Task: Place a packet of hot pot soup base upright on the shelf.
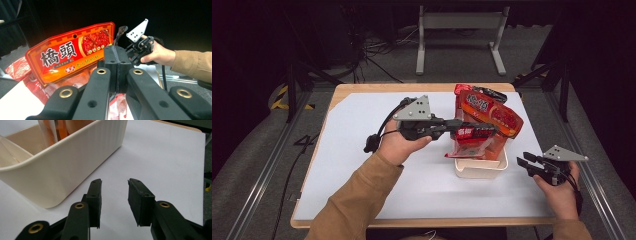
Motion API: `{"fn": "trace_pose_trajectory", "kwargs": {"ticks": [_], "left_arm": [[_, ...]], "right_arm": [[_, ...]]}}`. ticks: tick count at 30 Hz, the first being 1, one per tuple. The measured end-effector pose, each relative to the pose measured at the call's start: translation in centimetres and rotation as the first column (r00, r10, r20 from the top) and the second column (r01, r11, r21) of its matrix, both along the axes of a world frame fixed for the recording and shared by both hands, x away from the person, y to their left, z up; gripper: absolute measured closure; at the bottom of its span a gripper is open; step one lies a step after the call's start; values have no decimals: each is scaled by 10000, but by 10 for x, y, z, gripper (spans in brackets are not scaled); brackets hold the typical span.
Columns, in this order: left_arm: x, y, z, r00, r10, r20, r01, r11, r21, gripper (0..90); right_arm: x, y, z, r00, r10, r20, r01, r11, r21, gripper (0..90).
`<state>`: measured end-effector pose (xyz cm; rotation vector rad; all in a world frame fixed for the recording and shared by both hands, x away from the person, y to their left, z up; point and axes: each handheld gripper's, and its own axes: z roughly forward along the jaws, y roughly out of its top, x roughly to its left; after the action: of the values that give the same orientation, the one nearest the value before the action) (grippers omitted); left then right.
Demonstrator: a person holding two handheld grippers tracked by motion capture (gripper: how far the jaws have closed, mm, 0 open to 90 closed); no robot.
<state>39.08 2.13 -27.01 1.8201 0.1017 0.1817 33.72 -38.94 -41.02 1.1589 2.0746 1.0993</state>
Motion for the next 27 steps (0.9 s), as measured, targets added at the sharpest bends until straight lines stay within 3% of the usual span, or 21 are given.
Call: {"fn": "trace_pose_trajectory", "kwargs": {"ticks": [27], "left_arm": [[2, -47, -27, 9983, -579, 87, 580, 9982, -130, 900]], "right_arm": [[-1, -6, 1, 10000, -5, 84, 3, 9997, 256, 627]]}}
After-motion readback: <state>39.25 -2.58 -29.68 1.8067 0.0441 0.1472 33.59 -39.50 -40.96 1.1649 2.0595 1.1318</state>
